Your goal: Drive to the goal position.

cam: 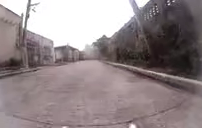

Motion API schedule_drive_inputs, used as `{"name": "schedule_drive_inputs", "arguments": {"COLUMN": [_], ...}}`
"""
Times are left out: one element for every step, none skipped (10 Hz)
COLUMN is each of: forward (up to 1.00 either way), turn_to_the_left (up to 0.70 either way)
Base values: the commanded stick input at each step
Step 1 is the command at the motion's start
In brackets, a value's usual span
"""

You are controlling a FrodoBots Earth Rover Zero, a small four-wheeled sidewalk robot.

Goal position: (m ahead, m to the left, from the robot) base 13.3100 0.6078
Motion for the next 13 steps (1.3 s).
{"name": "schedule_drive_inputs", "arguments": {"forward": [0.70,0.70,0.70,0.70,0.70,0.70,0.70,0.70,0.70,0.70,0.70,0.70,0.70], "turn_to_the_left": [0.01,0.01,0.01,0.01,0.01,0.01,0.01,0.01,0.01,0.01,0.01,0.01,0.01]}}
